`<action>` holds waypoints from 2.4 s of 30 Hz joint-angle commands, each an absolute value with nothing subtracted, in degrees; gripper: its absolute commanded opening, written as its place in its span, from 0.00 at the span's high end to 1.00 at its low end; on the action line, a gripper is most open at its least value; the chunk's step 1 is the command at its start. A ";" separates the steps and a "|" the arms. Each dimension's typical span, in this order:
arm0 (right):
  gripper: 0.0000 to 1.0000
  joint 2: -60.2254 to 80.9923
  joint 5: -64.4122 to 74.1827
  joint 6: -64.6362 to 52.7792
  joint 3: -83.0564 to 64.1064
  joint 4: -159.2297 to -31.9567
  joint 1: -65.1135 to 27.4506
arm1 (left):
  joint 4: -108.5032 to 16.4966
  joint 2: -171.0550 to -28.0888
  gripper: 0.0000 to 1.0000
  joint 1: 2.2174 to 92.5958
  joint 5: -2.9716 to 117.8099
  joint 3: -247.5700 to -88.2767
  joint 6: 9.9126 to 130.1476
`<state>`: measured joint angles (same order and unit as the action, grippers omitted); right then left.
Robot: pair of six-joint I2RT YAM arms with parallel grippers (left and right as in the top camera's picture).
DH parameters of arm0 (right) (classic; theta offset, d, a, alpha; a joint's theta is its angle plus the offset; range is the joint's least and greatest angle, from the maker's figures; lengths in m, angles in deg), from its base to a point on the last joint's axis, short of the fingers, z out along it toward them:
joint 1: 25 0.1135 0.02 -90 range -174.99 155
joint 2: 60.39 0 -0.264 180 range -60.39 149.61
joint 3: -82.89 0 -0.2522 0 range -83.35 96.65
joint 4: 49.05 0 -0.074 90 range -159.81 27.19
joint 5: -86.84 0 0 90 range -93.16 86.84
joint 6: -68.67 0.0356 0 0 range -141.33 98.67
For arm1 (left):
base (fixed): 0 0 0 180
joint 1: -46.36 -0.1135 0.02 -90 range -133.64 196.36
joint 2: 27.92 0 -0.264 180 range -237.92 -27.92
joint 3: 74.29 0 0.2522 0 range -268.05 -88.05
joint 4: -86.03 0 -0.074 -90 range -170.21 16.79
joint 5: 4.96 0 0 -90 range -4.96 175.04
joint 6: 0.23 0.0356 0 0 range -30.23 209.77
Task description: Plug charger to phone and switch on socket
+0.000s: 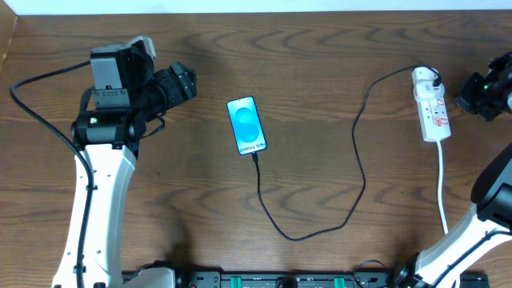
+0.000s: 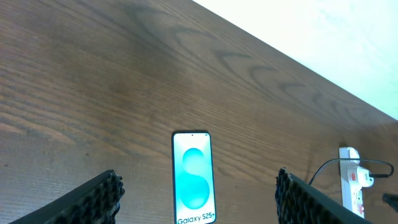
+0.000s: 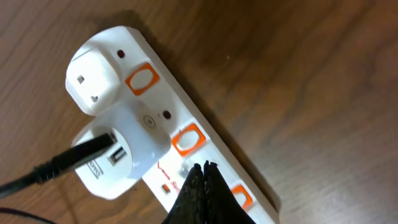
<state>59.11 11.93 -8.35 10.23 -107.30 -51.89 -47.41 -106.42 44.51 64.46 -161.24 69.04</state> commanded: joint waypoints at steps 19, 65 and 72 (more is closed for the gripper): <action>0.99 62.44 11.61 -12.20 10.60 -103.30 -49.25 | -47.43 -106.38 0.20 44.23 65.20 -161.04 69.60; 0.99 68.36 19.50 -7.52 10.56 -107.23 -43.63 | -47.43 -106.38 0.20 44.23 65.20 -161.04 69.60; 0.99 68.36 19.72 -5.05 10.54 -108.19 -42.89 | -47.43 -106.38 0.20 44.23 65.20 -161.04 69.60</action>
